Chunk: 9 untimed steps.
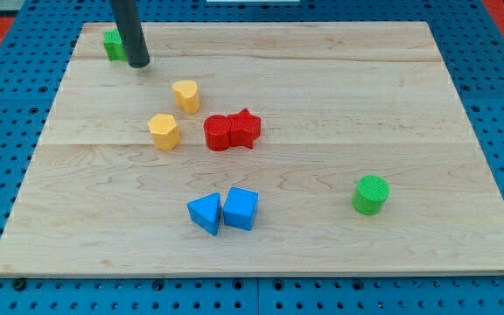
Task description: Place the red circle to the top center
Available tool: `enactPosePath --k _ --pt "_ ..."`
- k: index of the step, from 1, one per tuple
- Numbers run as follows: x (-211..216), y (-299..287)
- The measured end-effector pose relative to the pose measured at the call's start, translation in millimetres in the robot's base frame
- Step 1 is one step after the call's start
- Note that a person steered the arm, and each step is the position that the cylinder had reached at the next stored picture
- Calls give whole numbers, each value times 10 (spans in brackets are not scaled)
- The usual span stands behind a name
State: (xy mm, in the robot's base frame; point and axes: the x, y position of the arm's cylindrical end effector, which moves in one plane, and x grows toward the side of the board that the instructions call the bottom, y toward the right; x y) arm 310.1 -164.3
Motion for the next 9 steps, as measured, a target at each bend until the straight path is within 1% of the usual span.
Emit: enactPosePath --k 1,2,4,5,7,8,9 --pt "711 236" --pt "1173 677" --pt "1593 1229" --pt "1447 1363" --pt "915 1559" --pt "1108 1611" --pt "1150 2113"
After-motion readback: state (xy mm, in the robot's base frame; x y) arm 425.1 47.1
